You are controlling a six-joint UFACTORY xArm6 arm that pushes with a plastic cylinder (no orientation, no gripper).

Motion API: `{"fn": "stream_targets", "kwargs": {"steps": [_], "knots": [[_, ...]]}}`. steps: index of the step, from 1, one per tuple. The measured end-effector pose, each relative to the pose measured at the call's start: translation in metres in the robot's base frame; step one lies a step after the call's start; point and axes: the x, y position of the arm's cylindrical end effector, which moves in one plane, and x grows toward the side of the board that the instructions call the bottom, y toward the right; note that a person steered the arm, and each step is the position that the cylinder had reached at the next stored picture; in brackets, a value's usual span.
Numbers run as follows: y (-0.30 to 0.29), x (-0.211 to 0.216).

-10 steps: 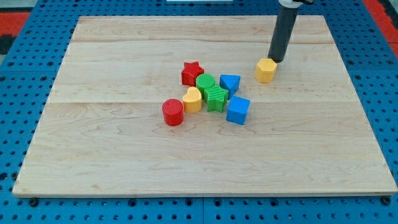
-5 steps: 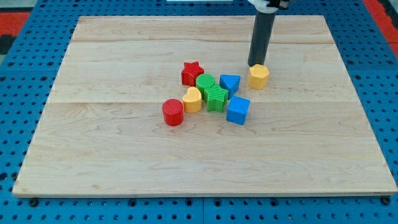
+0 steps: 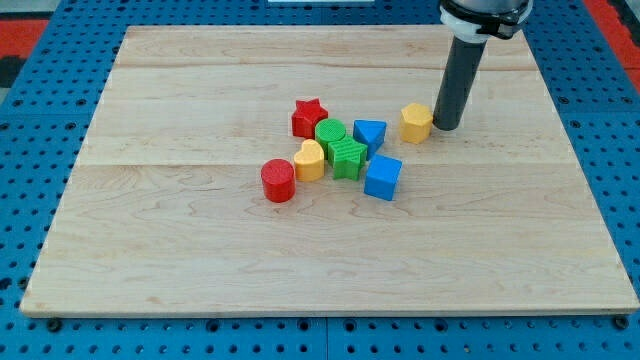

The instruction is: Slide the yellow pentagon towards blue triangle

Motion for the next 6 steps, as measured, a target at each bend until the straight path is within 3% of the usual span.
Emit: {"fn": "stream_targets", "kwargs": {"steps": [6], "knots": [[-0.023,-0.005]]}}
